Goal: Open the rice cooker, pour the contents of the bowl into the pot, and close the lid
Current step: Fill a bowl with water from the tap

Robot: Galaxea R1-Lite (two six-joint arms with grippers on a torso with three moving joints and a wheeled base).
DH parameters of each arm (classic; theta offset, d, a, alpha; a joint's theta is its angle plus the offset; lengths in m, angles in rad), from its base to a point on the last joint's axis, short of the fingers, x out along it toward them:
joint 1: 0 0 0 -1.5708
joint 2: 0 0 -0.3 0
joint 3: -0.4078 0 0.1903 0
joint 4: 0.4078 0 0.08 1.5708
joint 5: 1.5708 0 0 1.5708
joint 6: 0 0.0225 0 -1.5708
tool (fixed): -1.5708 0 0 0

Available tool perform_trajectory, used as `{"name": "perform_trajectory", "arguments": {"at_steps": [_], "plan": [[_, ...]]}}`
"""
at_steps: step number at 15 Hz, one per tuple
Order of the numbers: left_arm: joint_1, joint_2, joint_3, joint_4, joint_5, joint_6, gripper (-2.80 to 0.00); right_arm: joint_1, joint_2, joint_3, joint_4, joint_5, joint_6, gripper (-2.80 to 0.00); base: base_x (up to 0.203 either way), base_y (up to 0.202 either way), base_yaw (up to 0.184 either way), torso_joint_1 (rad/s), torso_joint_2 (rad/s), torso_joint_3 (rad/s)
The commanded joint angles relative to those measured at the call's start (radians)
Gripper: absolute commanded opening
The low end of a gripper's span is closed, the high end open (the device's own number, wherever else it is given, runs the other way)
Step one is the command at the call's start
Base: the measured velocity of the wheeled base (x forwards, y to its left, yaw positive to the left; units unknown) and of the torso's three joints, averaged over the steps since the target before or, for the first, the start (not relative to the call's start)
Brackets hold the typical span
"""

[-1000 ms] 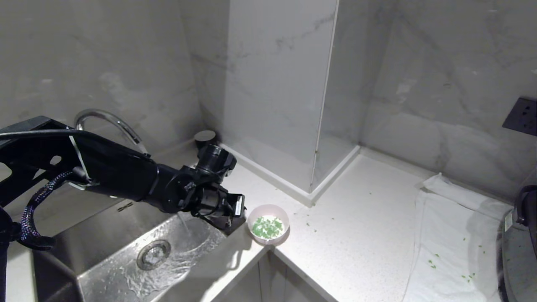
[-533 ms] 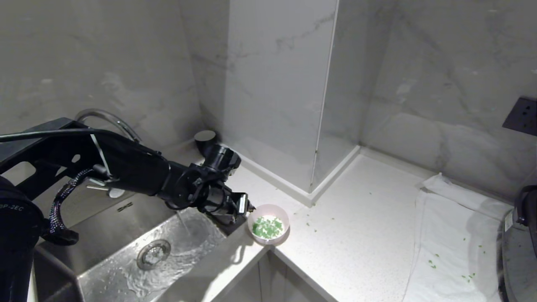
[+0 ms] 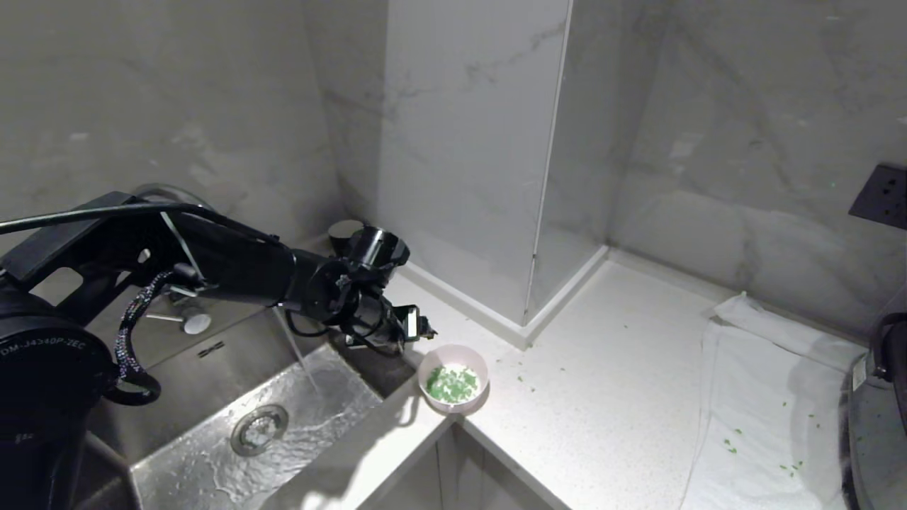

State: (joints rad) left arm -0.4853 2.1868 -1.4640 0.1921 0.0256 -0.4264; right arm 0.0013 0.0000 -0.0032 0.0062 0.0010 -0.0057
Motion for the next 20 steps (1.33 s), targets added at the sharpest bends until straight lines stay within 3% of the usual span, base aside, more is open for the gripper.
{"name": "perform_trajectory", "arguments": {"at_steps": [1, 8, 20], "plan": [[0.006, 0.037, -0.059, 0.062, 0.005, -0.009, 0.0, 0.0, 0.0, 0.0, 0.0, 0.001, 0.0, -2.8, 0.0, 0.0, 0.0, 0.0, 0.0, 0.0], [0.025, 0.074, -0.056, 0.081, 0.005, 0.003, 0.0, 0.0, 0.0, 0.0, 0.0, 0.001, 0.0, -2.8, 0.0, 0.0, 0.0, 0.0, 0.0, 0.0], [-0.037, 0.172, -0.071, 0.075, -0.003, 0.003, 0.0, 0.0, 0.0, 0.0, 0.0, 0.001, 0.0, -2.8, 0.0, 0.0, 0.0, 0.0, 0.0, 0.0]]}}
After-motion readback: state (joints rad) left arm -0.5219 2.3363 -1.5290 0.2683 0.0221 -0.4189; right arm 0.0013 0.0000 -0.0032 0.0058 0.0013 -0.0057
